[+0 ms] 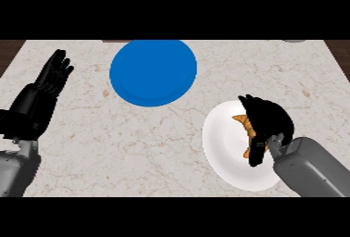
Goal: Pick the croissant from the plate and place it in the plate
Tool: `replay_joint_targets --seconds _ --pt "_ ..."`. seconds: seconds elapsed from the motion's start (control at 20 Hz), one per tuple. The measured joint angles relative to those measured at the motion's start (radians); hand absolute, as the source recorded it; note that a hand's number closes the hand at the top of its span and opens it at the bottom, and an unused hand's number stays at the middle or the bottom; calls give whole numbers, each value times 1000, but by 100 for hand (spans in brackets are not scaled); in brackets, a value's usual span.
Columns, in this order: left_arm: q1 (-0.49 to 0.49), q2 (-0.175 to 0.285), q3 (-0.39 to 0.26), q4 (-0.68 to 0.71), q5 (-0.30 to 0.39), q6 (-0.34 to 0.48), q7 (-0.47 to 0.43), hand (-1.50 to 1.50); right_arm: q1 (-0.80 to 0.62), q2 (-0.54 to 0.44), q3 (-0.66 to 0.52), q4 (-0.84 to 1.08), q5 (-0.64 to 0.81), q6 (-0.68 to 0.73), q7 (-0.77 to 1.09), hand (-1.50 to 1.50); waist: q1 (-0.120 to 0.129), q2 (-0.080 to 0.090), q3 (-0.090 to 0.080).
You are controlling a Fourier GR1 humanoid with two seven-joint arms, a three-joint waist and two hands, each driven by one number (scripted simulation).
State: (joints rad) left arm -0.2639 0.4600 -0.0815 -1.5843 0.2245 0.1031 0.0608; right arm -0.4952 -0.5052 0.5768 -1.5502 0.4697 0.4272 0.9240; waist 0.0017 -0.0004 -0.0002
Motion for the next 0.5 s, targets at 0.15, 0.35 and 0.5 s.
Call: replay_joint_targets --seconds 0.15,0.35,0.5 --pt "-9 -7 17 -7 -10 -14 15 0 25 32 -9 44 45 4 -22 -150 0 0 0" --pt "-7 -32 32 -1 -31 -31 12 0 36 62 -46 99 80 32 -68 -150 0 1 0" --pt "-5 -51 34 5 -56 -38 13 0 59 81 -59 145 119 37 -98 -150 0 1 0"
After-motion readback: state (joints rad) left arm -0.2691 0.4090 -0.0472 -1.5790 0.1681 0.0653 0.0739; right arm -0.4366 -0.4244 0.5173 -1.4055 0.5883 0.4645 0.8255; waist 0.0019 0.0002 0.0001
